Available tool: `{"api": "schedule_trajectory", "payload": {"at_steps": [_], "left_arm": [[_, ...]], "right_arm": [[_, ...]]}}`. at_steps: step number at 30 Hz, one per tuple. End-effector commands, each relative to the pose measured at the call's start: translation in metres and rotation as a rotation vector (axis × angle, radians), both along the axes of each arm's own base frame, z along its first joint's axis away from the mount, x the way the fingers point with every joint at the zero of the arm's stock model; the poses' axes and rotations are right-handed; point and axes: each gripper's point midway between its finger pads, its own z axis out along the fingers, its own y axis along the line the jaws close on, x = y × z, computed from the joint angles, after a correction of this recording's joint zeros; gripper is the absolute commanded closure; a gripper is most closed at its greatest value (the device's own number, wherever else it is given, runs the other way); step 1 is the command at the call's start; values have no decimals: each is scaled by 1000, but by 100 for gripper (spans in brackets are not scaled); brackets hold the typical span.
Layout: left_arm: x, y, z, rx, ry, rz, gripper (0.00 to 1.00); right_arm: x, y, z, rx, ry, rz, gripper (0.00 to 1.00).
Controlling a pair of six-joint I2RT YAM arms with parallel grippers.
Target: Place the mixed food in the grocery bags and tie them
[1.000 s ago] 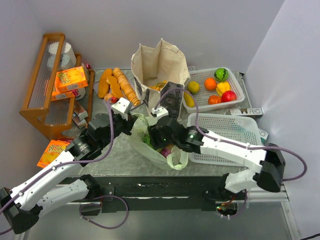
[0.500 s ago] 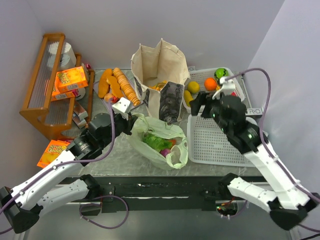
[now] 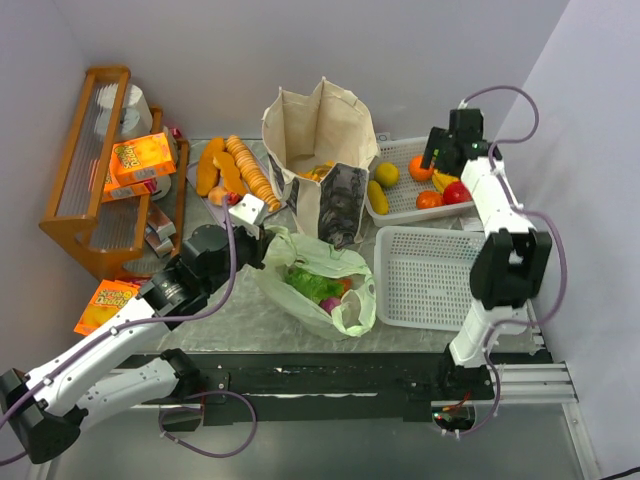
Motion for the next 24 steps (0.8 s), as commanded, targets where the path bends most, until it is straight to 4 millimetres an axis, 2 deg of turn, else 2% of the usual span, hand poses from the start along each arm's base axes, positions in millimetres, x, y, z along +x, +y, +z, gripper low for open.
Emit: {"api": "schedule_trajectory", "payload": {"at_steps": [1, 2, 3, 4, 5, 7, 9, 11, 19, 24], "left_arm": [[2, -2, 6, -9, -22, -7, 99], [3, -2, 6, -11, -24, -4, 99], [3, -1, 6, -11, -24, -3, 99], [3, 0, 5, -7, -27, 4, 99], [3, 0, 6, -5, -29, 4, 99], [4, 1, 6, -1, -32, 12, 99], [4, 1, 6, 1, -33, 12, 99], [5, 0, 5, 1, -31, 9, 99], [5, -2, 2, 6, -22, 3, 99], [6, -2, 0, 13, -17, 4, 99]], "right_arm": [[34, -45, 22, -122, -8, -37, 8], [41, -52, 3, -139, 39, -41, 8], [46, -58, 6, -159, 45, -36, 6], [48, -63, 1, -160, 62, -33, 6], [50, -74, -14, -163, 100, -47, 6], [49, -83, -23, -163, 128, -52, 6], [45, -84, -41, -150, 164, -19, 6], [47, -82, -47, -151, 160, 24, 6], [40, -87, -98, -168, 286, 27, 7], [37, -90, -119, -182, 329, 30, 8]]}}
